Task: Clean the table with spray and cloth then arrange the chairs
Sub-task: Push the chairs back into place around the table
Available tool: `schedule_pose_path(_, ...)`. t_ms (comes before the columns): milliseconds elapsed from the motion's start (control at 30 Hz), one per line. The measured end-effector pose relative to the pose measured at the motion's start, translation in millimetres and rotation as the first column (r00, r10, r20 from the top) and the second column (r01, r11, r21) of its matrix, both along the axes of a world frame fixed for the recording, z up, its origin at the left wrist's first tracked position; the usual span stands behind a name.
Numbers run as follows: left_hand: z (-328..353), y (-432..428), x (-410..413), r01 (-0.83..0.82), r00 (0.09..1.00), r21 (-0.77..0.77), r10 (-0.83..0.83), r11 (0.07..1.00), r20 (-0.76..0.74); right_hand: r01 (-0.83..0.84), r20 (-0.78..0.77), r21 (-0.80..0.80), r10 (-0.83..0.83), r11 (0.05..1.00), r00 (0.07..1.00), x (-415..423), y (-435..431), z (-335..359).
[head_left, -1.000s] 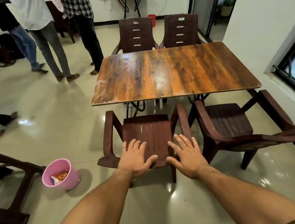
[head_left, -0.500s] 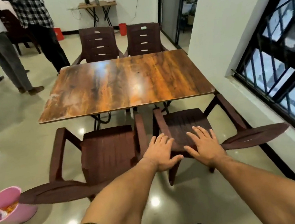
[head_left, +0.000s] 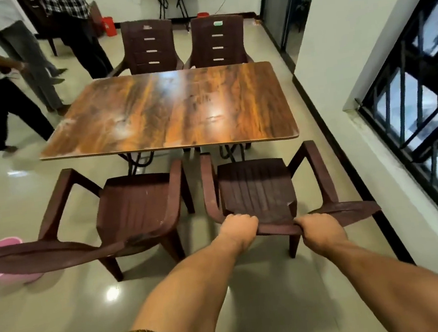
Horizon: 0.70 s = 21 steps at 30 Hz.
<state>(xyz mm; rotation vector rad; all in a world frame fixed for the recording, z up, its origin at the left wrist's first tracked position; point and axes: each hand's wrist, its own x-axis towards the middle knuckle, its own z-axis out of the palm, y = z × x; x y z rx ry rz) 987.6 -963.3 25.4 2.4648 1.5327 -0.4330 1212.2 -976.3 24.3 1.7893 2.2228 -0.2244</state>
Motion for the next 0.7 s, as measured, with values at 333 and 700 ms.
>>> schedule_pose_path(333,-11,-27,-56,-0.086,0.993,0.060,0.091,0.994,-0.071,-0.194,-0.151,0.067,0.202,0.979,0.968,-46,-15,-12)
schedule_pose_path(700,-24,-32,-97,-0.205,0.979,0.084,0.205,0.975,0.015,-0.209,-0.176,0.069,0.218,0.976,0.960,-84,-22,-10)
